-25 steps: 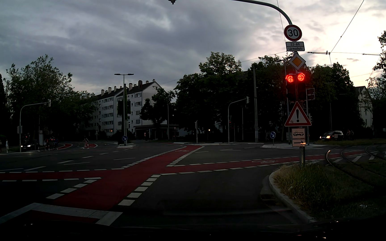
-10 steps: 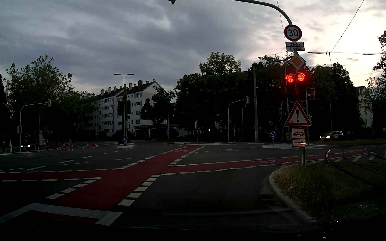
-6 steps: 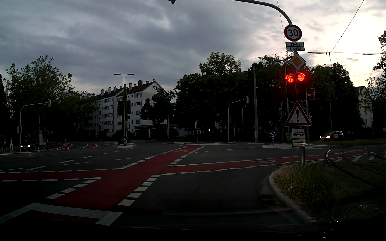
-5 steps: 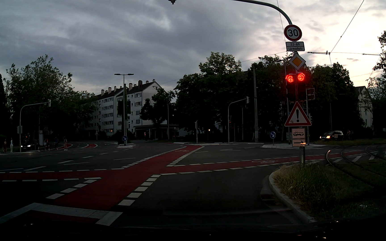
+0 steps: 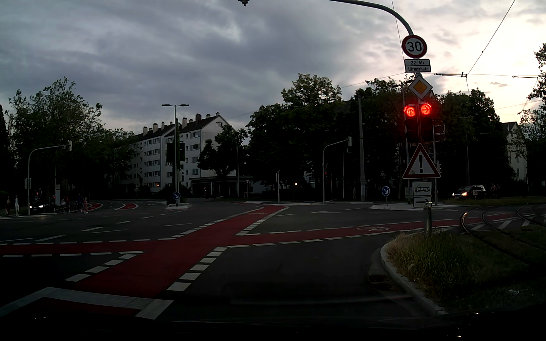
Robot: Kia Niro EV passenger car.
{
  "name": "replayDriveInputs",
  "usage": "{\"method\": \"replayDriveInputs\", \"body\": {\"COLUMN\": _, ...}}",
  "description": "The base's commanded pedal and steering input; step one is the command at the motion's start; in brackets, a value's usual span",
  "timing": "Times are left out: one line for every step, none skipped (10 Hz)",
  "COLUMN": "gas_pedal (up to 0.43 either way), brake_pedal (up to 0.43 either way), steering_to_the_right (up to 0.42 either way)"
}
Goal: Follow the waypoints while adhering to traffic rules and regulations
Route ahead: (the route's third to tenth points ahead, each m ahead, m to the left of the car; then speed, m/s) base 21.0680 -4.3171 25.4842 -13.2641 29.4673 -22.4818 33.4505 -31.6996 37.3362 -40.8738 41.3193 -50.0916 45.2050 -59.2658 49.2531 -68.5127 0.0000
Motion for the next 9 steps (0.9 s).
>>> {"method": "replayDriveInputs", "body": {"gas_pedal": 0.0, "brake_pedal": 0.274, "steering_to_the_right": -0.052}}
{"method": "replayDriveInputs", "body": {"gas_pedal": 0.0, "brake_pedal": 0.28, "steering_to_the_right": -0.052}}
{"method": "replayDriveInputs", "body": {"gas_pedal": 0.0, "brake_pedal": 0.28, "steering_to_the_right": -0.052}}
{"method": "replayDriveInputs", "body": {"gas_pedal": 0.0, "brake_pedal": 0.274, "steering_to_the_right": -0.052}}
{"method": "replayDriveInputs", "body": {"gas_pedal": 0.0, "brake_pedal": 0.28, "steering_to_the_right": -0.052}}
{"method": "replayDriveInputs", "body": {"gas_pedal": 0.0, "brake_pedal": 0.28, "steering_to_the_right": -0.052}}
{"method": "replayDriveInputs", "body": {"gas_pedal": 0.0, "brake_pedal": 0.28, "steering_to_the_right": -0.052}}
{"method": "replayDriveInputs", "body": {"gas_pedal": 0.0, "brake_pedal": 0.274, "steering_to_the_right": -0.052}}
{"method": "replayDriveInputs", "body": {"gas_pedal": 0.0, "brake_pedal": 0.28, "steering_to_the_right": -0.052}}
